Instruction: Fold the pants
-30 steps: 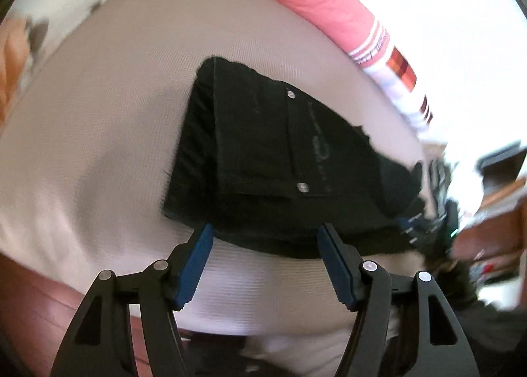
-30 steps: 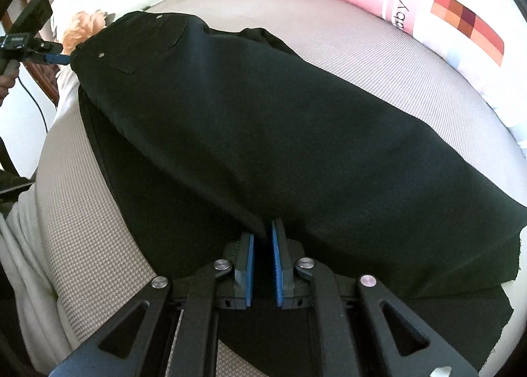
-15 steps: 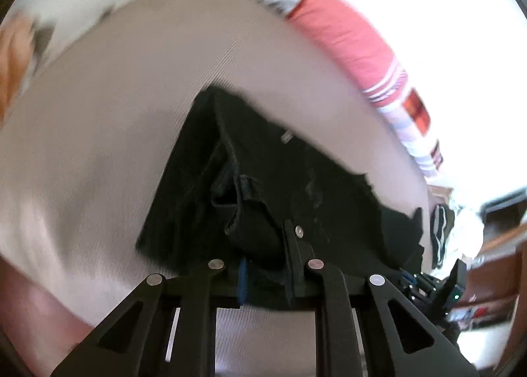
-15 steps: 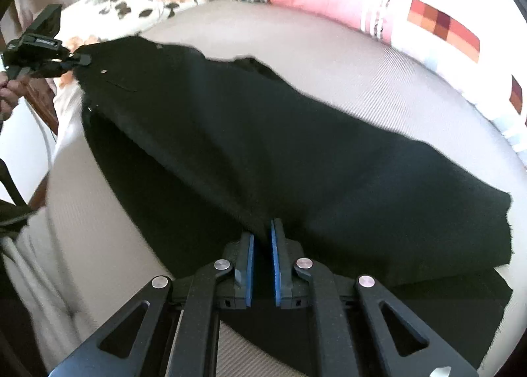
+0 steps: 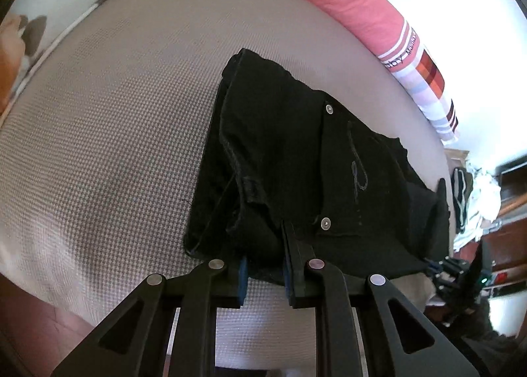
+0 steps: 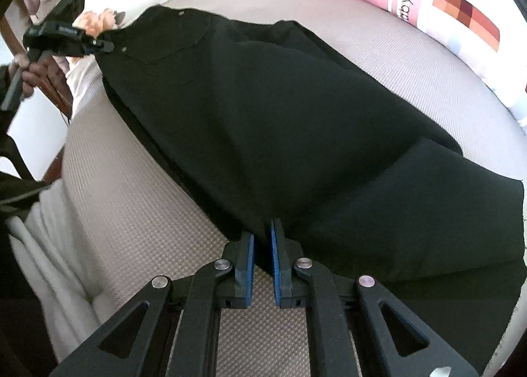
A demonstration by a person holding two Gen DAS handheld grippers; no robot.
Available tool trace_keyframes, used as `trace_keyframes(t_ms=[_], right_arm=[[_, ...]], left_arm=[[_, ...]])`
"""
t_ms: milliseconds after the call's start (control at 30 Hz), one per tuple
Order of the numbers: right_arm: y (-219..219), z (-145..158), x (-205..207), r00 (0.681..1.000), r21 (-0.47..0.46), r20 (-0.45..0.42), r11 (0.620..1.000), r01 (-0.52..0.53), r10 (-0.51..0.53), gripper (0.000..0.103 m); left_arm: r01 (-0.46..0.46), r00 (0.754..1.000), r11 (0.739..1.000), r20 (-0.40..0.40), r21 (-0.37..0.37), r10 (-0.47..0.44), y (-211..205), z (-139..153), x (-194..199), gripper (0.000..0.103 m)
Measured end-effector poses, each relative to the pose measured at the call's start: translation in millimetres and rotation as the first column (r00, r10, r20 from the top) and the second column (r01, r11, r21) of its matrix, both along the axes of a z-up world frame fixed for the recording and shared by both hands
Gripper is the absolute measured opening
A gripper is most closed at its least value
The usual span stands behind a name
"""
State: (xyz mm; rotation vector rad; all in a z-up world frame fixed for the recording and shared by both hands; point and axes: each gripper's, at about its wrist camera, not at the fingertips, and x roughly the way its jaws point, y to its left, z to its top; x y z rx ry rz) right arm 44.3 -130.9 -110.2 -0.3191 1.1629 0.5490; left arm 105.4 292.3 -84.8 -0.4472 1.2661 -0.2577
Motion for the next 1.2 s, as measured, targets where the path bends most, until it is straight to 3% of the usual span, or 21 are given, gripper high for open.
trace_keyframes(t_ms=[200,300,333,400,467,600,633,733,833,967,1200], right_arm=[[-0.3,-13.0,-1.0,1.0,0.006,-0.018,1.0,0.024,-0.023,0.008],[-3.3,-12.1,2.1,0.998,0.031,-0.031,0.998,0.054,-0.053,0.009],[-4.1,-12.1,1.9,0.998,0.036,-0.031,0.998,0.059,-0.058,0.009],[-4.4,-12.2,0.7,0.998,0.038,-0.026,0.997,0.063,-0.062,0.009],[-4.5,-12.2,0.0,0.998,0.041,-0.024,0.997,0.066,-0.065,0.01],[-9.6,-12.8,1.7,0.996,0.075,-0.041,0.993,0.088,-0.085,0.01],[-11.0,-12.9,2.6,0.995,0.085,-0.049,0.992,0.097,-0.093,0.01],[-15.2,-13.4,6.3,0.991,0.108,-0.072,0.987,0.118,-0.11,0.01],[-19.2,-13.0,9.6,0.985,0.136,-0.106,0.979,0.15,-0.136,0.011],[-26.8,-13.8,14.5,0.971,0.178,-0.158,0.962,0.207,-0.179,0.012],[-28.7,-12.4,16.7,0.961,0.196,-0.186,0.95,0.242,-0.206,0.012]], left_arm=[[0.039,0.998,0.991,0.037,0.129,-0.044,-19.7,-6.1,-1.7,0.028],[0.027,0.997,0.977,0.059,0.21,-0.04,-25.2,0.0,-7.7,0.039],[0.022,0.997,0.973,0.063,0.231,-0.038,-26.0,2.0,-9.2,0.048],[0.019,0.995,0.955,0.088,0.296,-0.047,-29.1,11.1,-14.4,0.056],[0.026,0.991,0.943,0.113,0.331,-0.067,-33.1,20.0,-19.8,0.057],[0.028,0.97,0.886,0.2,0.463,-0.136,-55.5,42.6,-33.4,0.057],[0.044,0.956,0.867,0.23,0.496,-0.18,-67.7,49.3,-37.5,0.057],[0.119,0.909,0.846,0.285,0.52,-0.303,-105.4,60.4,-44.9,0.057],[0.269,0.843,0.84,0.306,0.471,-0.442,-156.5,60.4,-48.1,0.057],[0.43,0.766,0.803,0.304,0.412,-0.566,-215.1,46.9,-48.1,0.057],[0.62,0.639,0.682,0.254,0.388,-0.726,-301.7,5.2,-41.6,0.057]])
